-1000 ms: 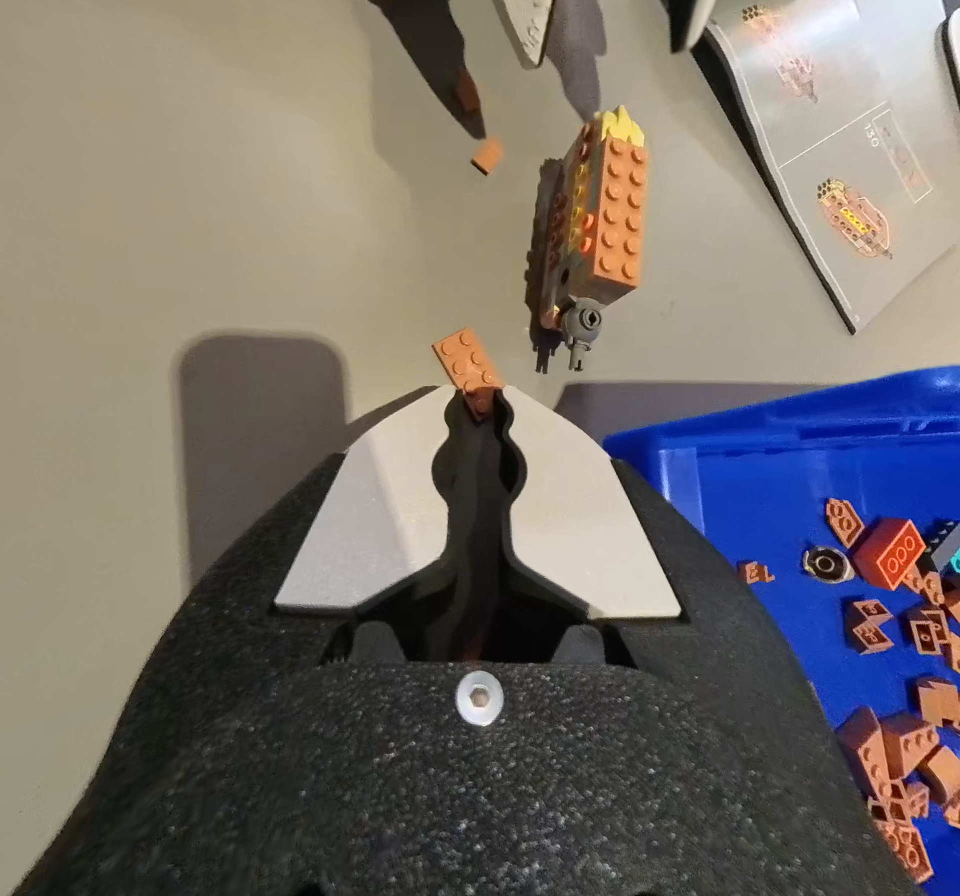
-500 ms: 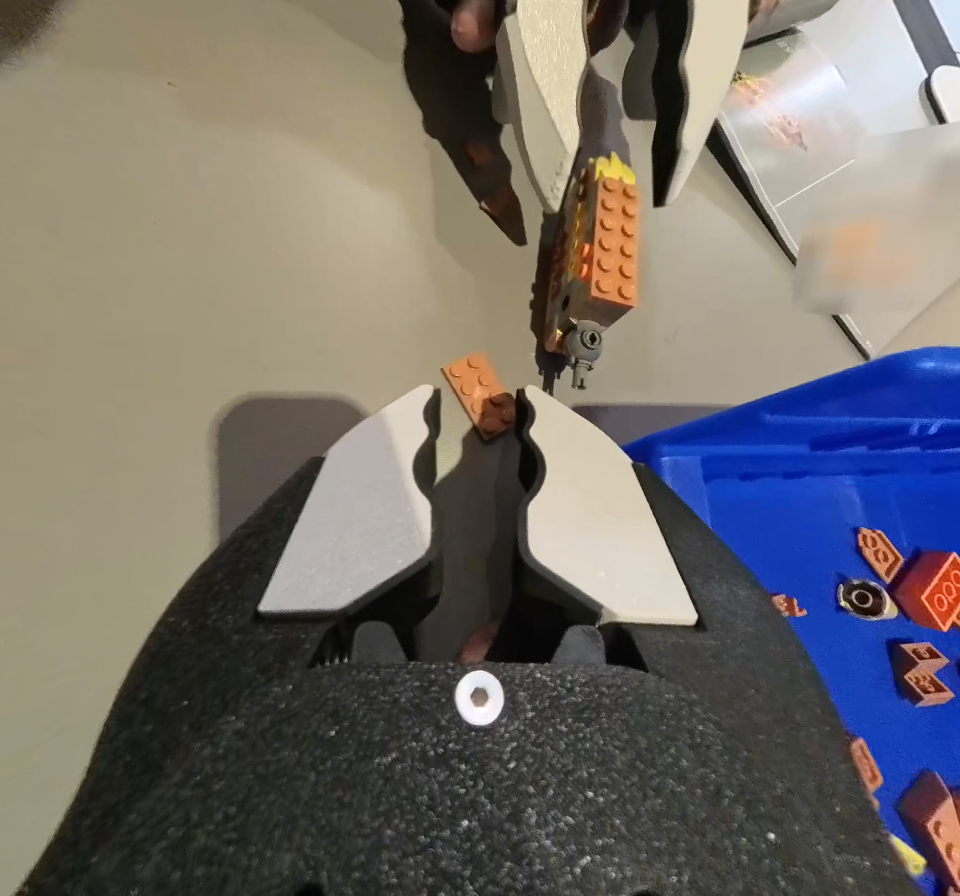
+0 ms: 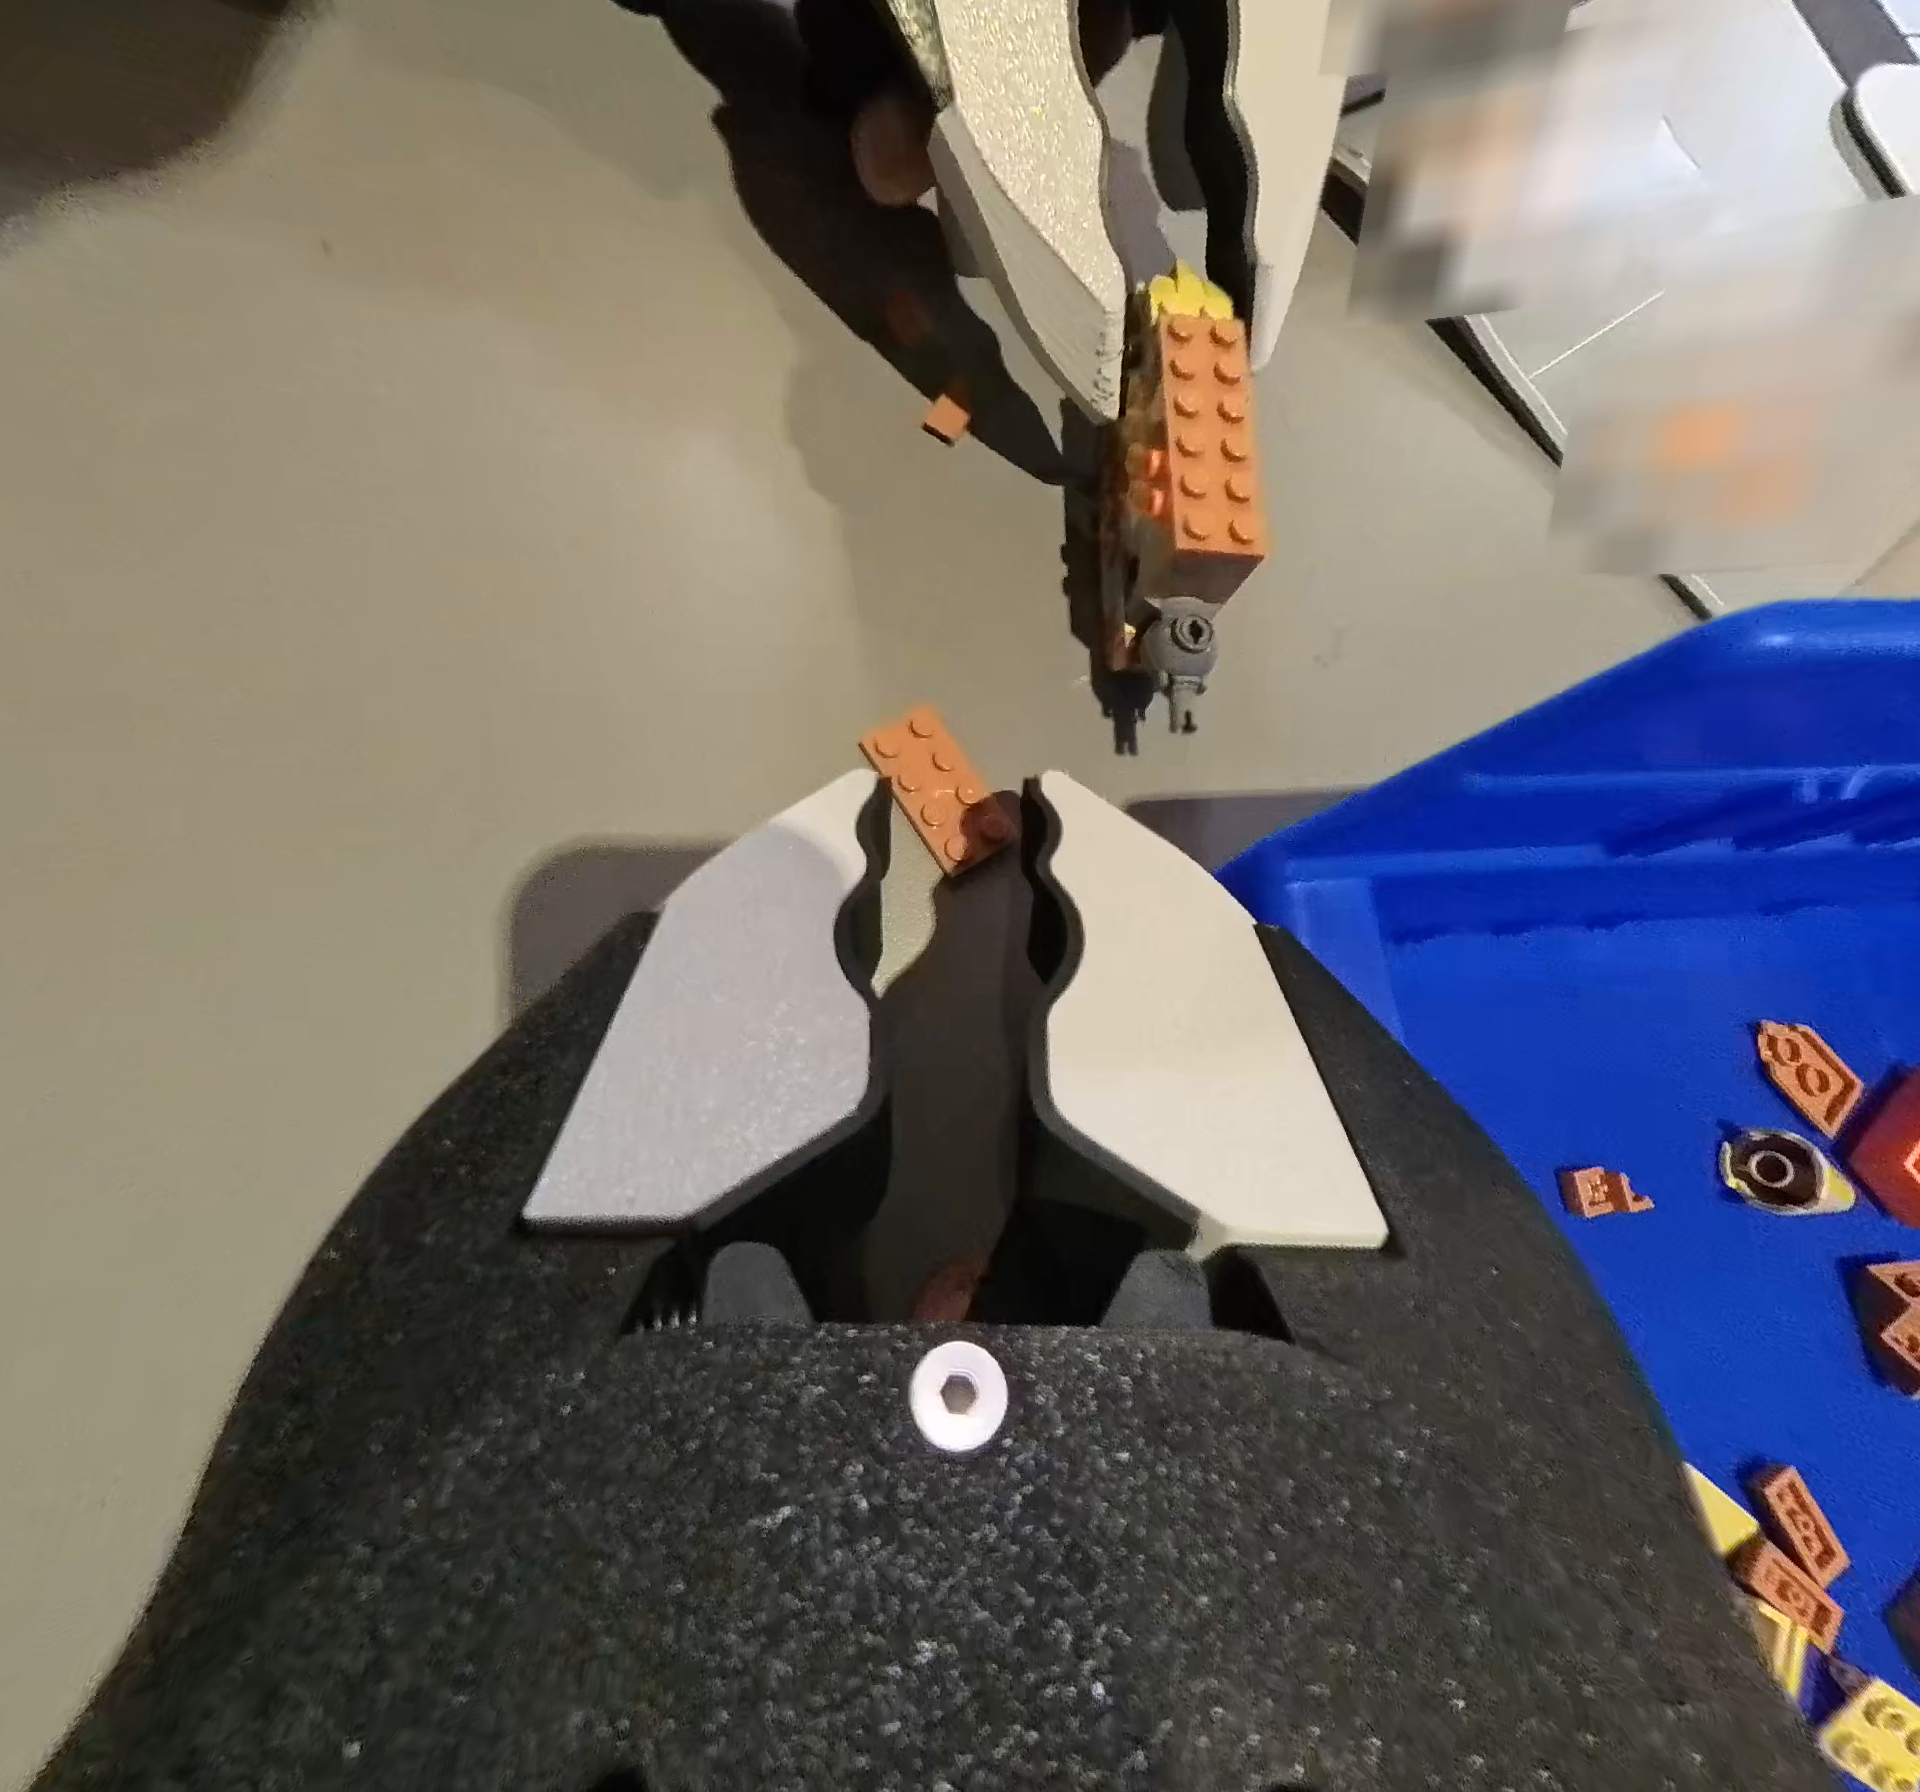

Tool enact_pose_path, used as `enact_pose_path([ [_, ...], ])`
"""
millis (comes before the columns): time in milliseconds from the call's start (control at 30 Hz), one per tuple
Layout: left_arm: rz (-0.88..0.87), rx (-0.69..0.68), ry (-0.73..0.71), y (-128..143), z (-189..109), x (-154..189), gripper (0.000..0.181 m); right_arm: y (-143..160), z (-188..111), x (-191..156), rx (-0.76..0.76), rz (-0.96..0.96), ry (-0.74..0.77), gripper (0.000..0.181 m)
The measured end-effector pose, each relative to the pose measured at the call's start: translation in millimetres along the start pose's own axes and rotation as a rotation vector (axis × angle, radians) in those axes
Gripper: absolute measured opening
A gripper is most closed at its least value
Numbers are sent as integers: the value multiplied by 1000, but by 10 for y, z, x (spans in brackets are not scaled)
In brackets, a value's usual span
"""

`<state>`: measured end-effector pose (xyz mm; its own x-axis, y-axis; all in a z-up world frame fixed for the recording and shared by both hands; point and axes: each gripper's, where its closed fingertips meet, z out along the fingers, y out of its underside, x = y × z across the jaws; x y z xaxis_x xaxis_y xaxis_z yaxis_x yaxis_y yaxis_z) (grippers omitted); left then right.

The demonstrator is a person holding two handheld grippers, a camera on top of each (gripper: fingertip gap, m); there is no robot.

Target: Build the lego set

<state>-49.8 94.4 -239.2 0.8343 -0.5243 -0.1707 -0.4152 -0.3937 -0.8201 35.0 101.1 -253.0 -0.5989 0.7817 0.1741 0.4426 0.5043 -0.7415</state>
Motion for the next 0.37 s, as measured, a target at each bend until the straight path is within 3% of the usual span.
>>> enact_pose_path([
  [367,-89,-25,-40,52,-32,-63,26,22,16,69,-21,27,53,27],
])
